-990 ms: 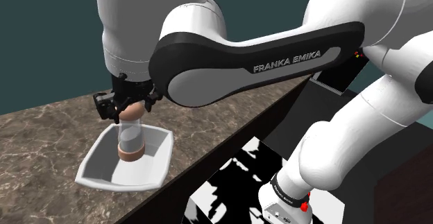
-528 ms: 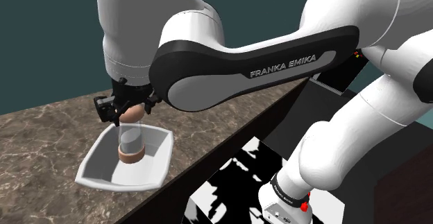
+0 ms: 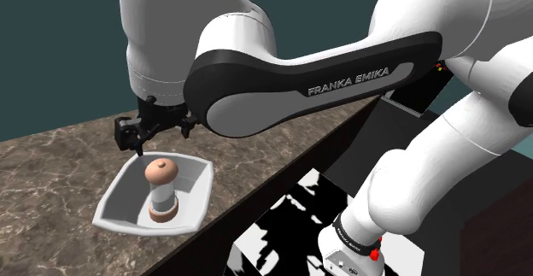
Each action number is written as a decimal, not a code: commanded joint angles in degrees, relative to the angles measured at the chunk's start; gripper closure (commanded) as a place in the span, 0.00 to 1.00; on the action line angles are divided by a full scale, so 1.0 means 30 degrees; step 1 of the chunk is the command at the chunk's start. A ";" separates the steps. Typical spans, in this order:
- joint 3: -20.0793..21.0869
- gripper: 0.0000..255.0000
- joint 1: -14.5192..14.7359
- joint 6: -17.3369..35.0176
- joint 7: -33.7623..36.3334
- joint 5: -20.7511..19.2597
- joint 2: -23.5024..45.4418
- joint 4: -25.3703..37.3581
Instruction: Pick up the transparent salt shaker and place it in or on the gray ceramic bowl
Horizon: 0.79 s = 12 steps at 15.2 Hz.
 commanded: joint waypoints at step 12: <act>-0.0052 0.00 0.0227 -0.2268 -0.0506 0.0742 -0.0865 0.1602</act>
